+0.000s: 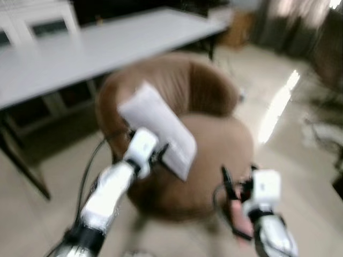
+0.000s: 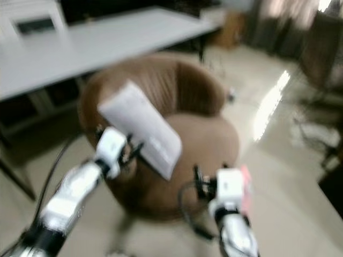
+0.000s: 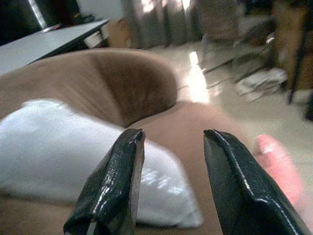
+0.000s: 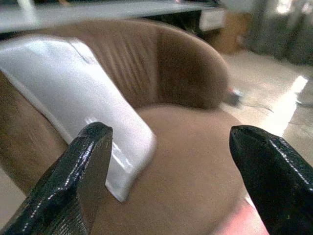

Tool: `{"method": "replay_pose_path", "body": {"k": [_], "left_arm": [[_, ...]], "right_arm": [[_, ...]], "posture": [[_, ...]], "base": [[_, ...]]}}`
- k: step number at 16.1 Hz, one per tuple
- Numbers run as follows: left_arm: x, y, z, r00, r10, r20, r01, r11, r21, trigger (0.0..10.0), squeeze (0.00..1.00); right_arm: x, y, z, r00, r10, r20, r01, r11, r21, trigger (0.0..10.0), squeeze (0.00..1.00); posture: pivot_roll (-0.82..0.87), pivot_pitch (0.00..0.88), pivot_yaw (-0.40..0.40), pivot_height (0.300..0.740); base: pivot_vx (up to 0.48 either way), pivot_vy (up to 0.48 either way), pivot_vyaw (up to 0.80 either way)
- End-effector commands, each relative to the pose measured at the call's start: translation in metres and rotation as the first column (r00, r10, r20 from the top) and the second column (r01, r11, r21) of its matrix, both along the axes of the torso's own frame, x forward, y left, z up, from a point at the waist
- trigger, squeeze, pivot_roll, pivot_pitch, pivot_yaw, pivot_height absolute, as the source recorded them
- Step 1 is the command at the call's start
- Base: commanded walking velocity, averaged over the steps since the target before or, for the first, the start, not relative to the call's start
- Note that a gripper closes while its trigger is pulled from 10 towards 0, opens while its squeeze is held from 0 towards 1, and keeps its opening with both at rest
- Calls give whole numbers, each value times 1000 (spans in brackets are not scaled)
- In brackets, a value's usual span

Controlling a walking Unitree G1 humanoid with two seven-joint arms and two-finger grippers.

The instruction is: Move the pillow to the sofa from floor

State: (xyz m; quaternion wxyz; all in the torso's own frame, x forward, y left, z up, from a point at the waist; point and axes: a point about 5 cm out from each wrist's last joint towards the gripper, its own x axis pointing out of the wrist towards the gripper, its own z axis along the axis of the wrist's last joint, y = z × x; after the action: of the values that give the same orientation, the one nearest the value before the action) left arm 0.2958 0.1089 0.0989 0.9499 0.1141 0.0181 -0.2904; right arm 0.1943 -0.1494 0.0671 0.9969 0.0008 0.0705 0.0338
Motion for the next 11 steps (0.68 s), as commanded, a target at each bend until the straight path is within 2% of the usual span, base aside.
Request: {"method": "replay_pose_path", "body": {"k": [1, 7, 10, 11], "left_arm": [[-2, 14, -11, 997, 62, -48, -61, 998, 30, 10000, 0], [-2, 34, -16, 983, 177, -38, -175, 983, 61, 10000, 0], [-3, 38, -15, 981, 191, -28, -189, 979, 74, 10000, 0], [-3, 39, -14, 981, 192, -26, -190, 979, 76, 10000, 0]], "right_arm": [[4, 4, 2, 1000, 13, 9, -13, 1000, -6, 10000, 0], [14, -2, 2, 999, 45, 14, -45, 998, -41, 10000, 0], [18, -4, 3, 999, 40, 22, -40, 999, -36, 10000, 0], [18, -4, 3, 1000, 22, 21, -22, 1000, -15, 10000, 0]], "posture": [[21, 7, 16, 740], [30, 14, -6, 740], [54, 25, -23, 740], [55, 26, -20, 740]], "base": [[0, -480, 800], [0, -480, 800], [0, -480, 800], [0, -480, 0]]}}
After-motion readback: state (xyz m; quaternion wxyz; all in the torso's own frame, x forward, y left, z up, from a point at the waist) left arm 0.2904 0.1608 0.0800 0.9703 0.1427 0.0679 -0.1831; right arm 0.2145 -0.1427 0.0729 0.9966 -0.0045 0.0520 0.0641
